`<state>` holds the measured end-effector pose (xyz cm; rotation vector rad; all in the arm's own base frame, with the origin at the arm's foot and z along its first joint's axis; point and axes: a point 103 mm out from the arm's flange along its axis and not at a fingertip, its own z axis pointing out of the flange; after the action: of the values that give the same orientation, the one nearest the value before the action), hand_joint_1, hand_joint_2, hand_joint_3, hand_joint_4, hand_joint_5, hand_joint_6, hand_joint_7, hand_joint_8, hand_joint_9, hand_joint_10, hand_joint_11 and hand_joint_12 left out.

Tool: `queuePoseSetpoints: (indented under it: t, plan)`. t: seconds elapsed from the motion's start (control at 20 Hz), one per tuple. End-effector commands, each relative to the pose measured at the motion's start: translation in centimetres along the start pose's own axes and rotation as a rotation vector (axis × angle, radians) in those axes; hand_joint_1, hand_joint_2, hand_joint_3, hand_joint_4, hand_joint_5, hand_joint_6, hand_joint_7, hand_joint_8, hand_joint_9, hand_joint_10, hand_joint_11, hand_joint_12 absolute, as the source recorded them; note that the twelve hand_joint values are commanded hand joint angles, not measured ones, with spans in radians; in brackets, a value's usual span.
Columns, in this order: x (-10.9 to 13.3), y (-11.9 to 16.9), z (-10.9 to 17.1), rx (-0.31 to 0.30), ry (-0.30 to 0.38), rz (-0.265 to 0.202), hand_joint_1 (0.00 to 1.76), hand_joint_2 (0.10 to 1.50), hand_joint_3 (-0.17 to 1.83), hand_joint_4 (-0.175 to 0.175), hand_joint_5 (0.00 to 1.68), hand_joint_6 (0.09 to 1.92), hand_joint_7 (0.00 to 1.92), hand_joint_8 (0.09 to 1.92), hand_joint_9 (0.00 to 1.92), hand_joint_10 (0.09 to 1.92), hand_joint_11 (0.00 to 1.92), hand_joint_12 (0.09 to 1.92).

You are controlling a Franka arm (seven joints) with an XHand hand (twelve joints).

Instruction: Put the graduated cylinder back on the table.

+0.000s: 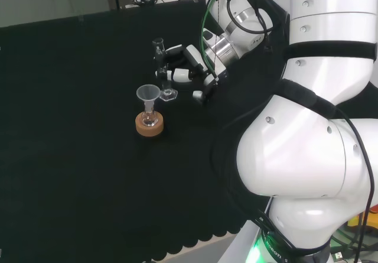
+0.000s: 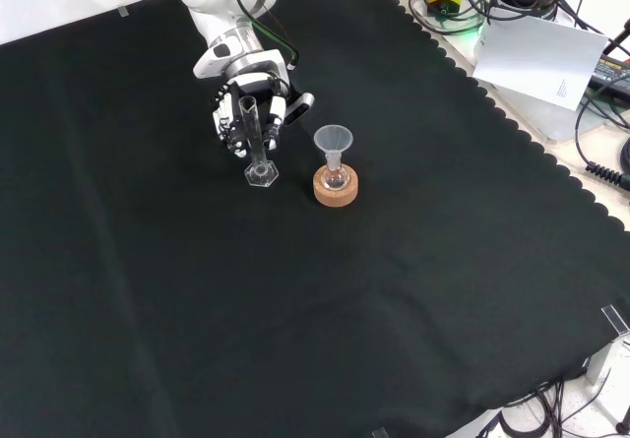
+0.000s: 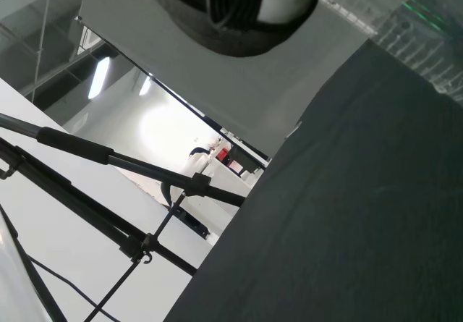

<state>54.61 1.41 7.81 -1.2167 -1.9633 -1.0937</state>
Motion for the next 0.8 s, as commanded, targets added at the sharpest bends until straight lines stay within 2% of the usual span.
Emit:
queuePoseSetpoints:
  t: [0.05,0.35,0.45,0.55,0.65,0.8]
  plan:
    - [-0.09,-0.21,0.19,0.002,0.001,0.003,1.32,1.02,-0.16,-0.175,1.49,0.09,1.55,0.09,1.58,0.09,1.26,0.65]
    - [-0.21,-0.42,0.31,0.0,-0.012,0.008,1.32,1.02,-0.15,-0.175,1.48,0.09,1.55,0.09,1.58,0.09,1.25,0.66]
    - [-0.16,-0.4,0.26,-0.001,-0.012,0.007,1.32,0.99,-0.09,-0.175,1.47,0.1,1.55,0.09,1.57,0.09,1.24,0.69]
    - [-0.15,-0.43,0.25,-0.004,-0.01,0.008,1.38,0.99,-0.04,-0.175,1.32,0.37,1.34,0.49,1.5,0.09,1.22,0.72]
    - [-0.21,-0.53,0.27,-0.003,-0.009,0.01,1.33,1.0,-0.01,-0.175,1.23,0.56,1.26,0.6,1.48,0.09,1.21,0.75]
    - [-0.26,-0.69,0.27,0.003,-0.016,0.01,1.29,1.03,0.0,-0.175,1.14,0.72,1.18,0.71,1.44,0.09,1.18,0.8]
